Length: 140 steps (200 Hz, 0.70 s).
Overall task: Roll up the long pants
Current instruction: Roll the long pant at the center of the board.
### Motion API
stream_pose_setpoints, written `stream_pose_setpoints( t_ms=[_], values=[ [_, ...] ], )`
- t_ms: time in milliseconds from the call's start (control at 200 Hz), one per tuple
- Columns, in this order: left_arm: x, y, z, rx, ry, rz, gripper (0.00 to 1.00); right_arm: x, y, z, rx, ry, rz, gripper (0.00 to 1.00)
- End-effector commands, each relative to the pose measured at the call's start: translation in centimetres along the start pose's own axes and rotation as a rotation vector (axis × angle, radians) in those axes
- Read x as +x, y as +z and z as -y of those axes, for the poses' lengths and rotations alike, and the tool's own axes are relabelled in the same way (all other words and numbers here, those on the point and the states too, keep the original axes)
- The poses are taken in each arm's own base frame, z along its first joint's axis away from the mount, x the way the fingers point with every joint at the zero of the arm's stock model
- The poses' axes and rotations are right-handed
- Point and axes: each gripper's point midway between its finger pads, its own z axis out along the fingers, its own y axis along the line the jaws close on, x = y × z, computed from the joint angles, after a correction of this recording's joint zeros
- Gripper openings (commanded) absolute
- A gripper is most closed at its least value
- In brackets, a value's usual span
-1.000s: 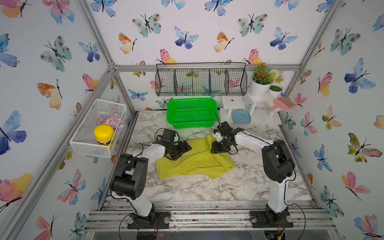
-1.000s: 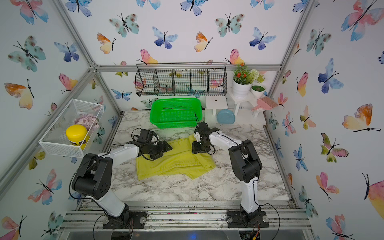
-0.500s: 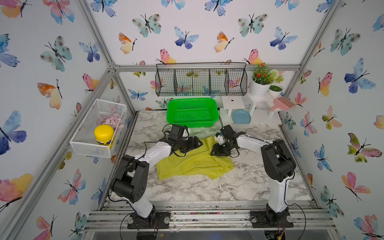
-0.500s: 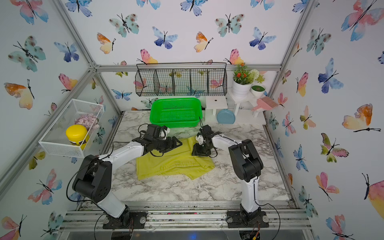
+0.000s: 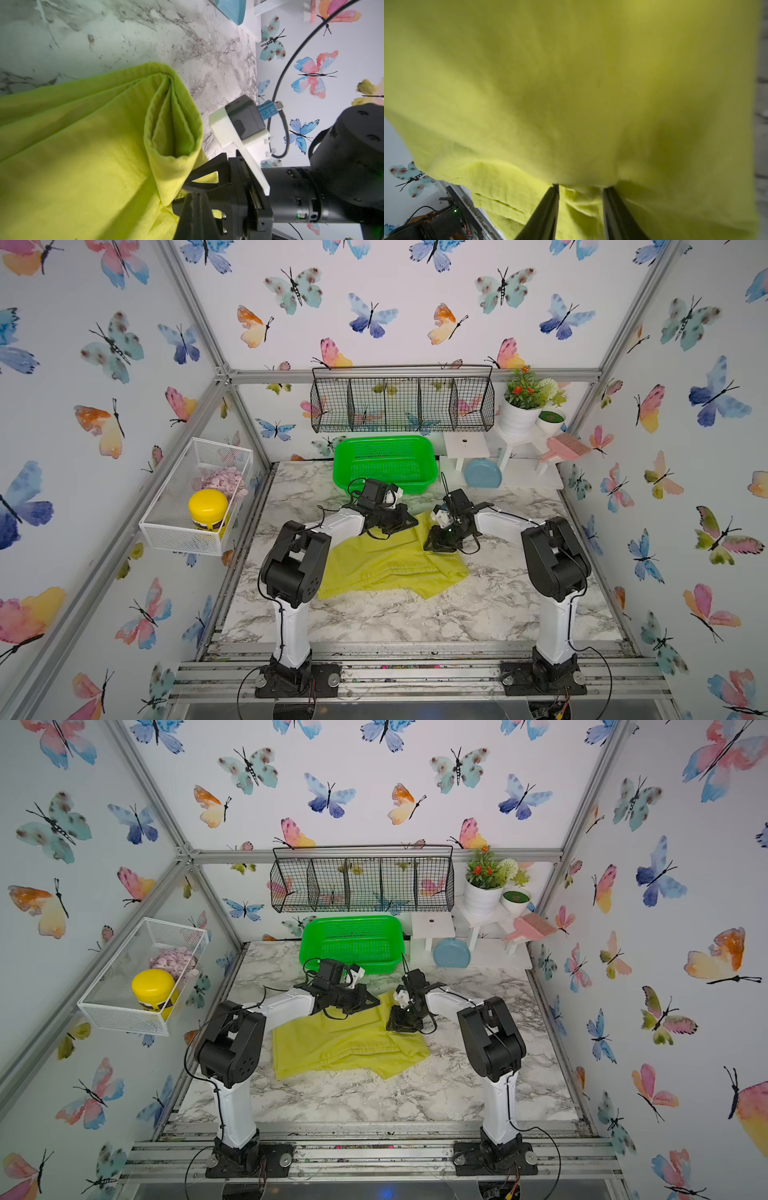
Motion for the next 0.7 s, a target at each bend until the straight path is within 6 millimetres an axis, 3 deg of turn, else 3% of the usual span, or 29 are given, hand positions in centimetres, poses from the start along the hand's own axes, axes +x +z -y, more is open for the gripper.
stream_pose_setpoints(
  t_ms=[0,140,305,486,696],
  values=[
    [-1.0,-0.5,4.1,0.114,0.081,0.017,0.0,1.2,2.0,0.9,0.0,0.02,-0.053,0.39],
    [-0.9,0.5,4.3,0.15,0.073,-0.011,0.0,1.5,2.6,1.2,-0.003,0.035,-0.067,0.39],
    [0.4,3.9,0.4,0.111,-0.015,-0.081,0.0,1.1,2.4,1.1,0.001,0.038,-0.059,0.4],
    [1.8,6.1,-3.3,0.058,-0.085,-0.125,0.0,1.0,1.9,0.9,0.009,0.036,-0.057,0.41],
    [0.4,7.2,-7.2,-0.002,-0.117,-0.098,0.0,2.4,-0.8,0.5,0.042,0.013,-0.074,0.45]
  ],
)
